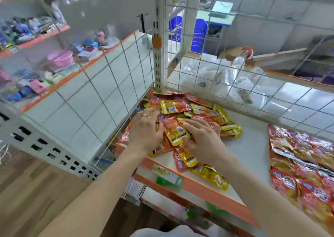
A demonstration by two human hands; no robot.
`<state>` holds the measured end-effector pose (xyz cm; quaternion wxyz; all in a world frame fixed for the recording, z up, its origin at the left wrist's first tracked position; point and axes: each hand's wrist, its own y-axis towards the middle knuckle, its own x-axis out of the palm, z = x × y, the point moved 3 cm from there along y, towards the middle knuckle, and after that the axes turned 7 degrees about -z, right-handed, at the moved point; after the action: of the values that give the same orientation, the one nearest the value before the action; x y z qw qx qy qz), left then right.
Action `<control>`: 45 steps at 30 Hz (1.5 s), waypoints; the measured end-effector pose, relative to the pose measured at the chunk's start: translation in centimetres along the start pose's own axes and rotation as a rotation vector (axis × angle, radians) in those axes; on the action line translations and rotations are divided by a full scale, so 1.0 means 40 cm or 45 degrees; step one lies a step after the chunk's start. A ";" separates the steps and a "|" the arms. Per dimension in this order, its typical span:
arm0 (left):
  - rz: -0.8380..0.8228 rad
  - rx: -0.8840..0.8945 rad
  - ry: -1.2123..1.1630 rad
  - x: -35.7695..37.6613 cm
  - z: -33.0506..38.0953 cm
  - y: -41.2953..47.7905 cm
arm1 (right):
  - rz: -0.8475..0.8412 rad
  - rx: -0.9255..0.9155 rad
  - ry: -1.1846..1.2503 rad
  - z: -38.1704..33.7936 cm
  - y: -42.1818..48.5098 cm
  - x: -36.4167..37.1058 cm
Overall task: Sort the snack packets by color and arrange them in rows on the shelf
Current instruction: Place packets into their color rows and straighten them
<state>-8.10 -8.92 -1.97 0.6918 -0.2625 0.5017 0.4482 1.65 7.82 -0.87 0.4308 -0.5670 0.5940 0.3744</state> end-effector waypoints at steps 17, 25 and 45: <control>-0.111 -0.200 -0.125 0.068 0.079 -0.012 | 0.141 0.036 -0.099 0.028 0.011 -0.005; -0.005 -0.255 -0.811 0.028 0.067 -0.049 | -0.004 0.145 -0.337 -0.015 0.099 -0.009; -0.229 -0.871 -1.784 -0.039 -0.023 -0.189 | 0.058 0.145 -0.253 -0.040 0.121 0.009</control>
<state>-1.98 -13.71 -1.51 0.7614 -0.1568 -0.2409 0.5811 -3.33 6.56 -0.87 0.5103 -0.4881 0.5814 0.4042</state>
